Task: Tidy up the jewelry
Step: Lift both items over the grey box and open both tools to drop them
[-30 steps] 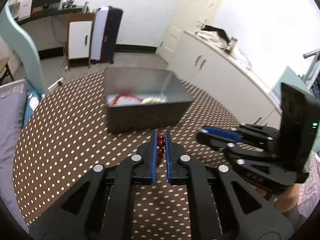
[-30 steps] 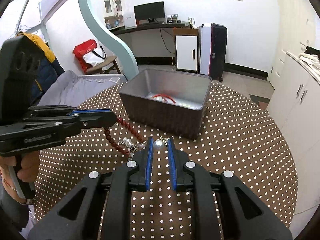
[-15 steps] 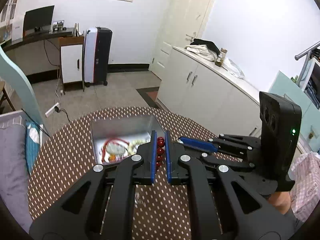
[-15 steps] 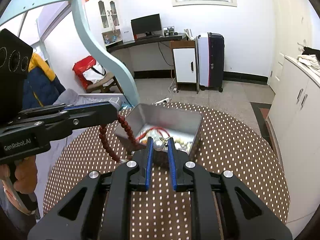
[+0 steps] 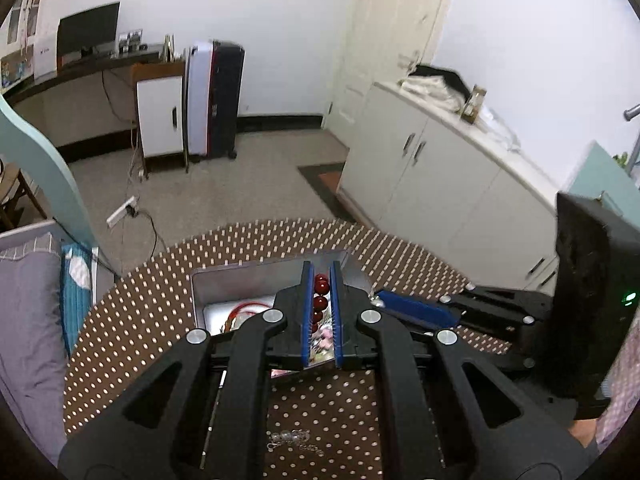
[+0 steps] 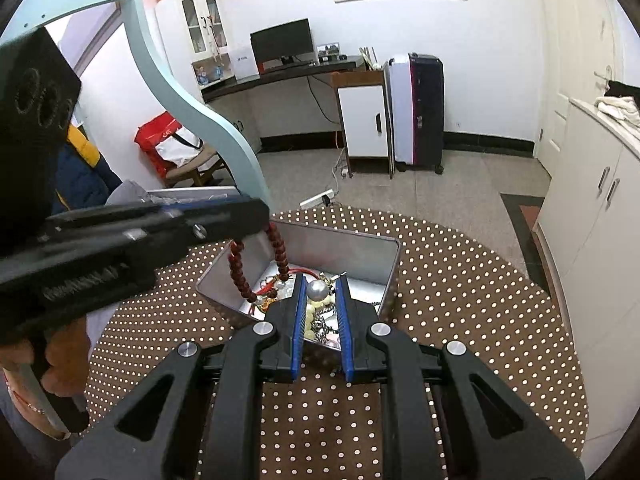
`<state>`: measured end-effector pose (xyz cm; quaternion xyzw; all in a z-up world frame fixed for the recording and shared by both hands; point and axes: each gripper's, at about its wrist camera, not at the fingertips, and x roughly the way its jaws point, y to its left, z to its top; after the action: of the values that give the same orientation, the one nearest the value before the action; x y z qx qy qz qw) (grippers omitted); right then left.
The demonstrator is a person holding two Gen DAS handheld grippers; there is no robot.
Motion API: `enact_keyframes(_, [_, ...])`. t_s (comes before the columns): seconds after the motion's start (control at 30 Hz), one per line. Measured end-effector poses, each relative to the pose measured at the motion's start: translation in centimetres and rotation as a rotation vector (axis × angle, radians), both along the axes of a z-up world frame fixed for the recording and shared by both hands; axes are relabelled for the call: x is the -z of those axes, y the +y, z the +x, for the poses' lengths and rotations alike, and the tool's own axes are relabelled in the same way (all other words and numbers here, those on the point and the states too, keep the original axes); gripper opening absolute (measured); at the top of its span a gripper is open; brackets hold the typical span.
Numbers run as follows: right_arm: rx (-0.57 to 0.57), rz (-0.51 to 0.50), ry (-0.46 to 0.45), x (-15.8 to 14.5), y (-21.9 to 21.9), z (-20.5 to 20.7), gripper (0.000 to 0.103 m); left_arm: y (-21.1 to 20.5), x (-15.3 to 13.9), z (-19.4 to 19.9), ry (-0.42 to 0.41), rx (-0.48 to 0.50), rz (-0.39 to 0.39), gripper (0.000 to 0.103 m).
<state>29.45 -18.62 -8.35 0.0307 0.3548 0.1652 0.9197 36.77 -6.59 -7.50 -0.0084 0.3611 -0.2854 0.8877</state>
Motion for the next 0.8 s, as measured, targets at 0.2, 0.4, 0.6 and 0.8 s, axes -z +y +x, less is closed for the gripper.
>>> enact_keyframes(0.2, [0.002, -0.002, 0.032, 1.2, 0.2, 0.4, 0.013, 0.1, 2.8, 1.0, 0.089, 0.004, 0.032, 0.008])
enact_keyframes(0.4, [0.008, 0.006, 0.046, 1.5, 0.0, 0.3, 0.014, 0.1, 3.4, 0.9, 0.093, 0.003, 0.071, 0.009])
enact_keyframes(0.6, [0.017, 0.015, 0.036, 0.6, -0.4, 0.2, 0.015, 1.4, 3.0, 0.3, 0.084, -0.041, 0.045, 0.053])
enact_keyframes(0.8, [0.021, 0.027, 0.001, -1.0, -0.9, -1.2, 0.02, 2.7, 1.7, -1.3, 0.041, -0.053, 0.041, 0.053])
